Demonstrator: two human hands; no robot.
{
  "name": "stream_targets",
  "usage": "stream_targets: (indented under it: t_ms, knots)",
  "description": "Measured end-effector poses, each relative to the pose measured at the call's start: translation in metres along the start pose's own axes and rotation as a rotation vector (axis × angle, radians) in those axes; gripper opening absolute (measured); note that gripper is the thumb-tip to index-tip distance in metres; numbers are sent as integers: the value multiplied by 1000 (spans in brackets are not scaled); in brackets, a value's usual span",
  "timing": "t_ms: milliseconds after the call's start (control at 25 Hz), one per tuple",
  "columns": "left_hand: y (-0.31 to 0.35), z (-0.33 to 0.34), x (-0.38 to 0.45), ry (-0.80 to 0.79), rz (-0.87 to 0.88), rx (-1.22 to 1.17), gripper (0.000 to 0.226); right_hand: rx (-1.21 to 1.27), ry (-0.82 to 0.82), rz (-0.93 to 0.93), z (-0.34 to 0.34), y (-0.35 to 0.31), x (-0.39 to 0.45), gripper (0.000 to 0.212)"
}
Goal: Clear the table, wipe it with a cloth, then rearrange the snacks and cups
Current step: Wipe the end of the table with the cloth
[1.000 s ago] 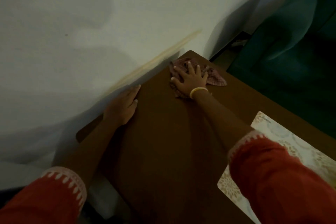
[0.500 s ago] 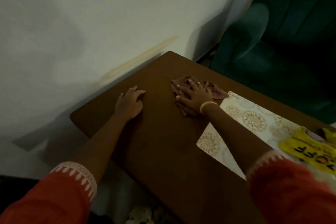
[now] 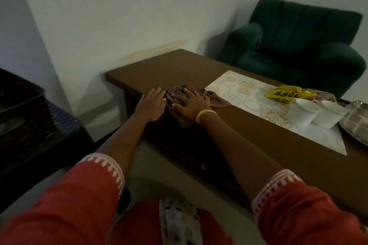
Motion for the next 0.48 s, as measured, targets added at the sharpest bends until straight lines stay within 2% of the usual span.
stream_targets:
  t_ms: [80,160,480]
  knots:
    - [-5,-2,2,-42,8,38,53,-5,-7,9,-3,3,5,60]
    - [-6,5,-1,8,24,22,53,16,-3,6,-3,10,19,60]
    - [-8,30,-10,503,87,-103,46,48,-50,84,-11,31,107,63]
Point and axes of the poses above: each hand's wrist, its own x-axis towards the middle knuckle, its own z-axis out of the palm, y = z × x, the point moved 4 cm from there along x, towards the middle knuckle, and after that the axes turned 2 degrees about x, right-handed, at the moved point
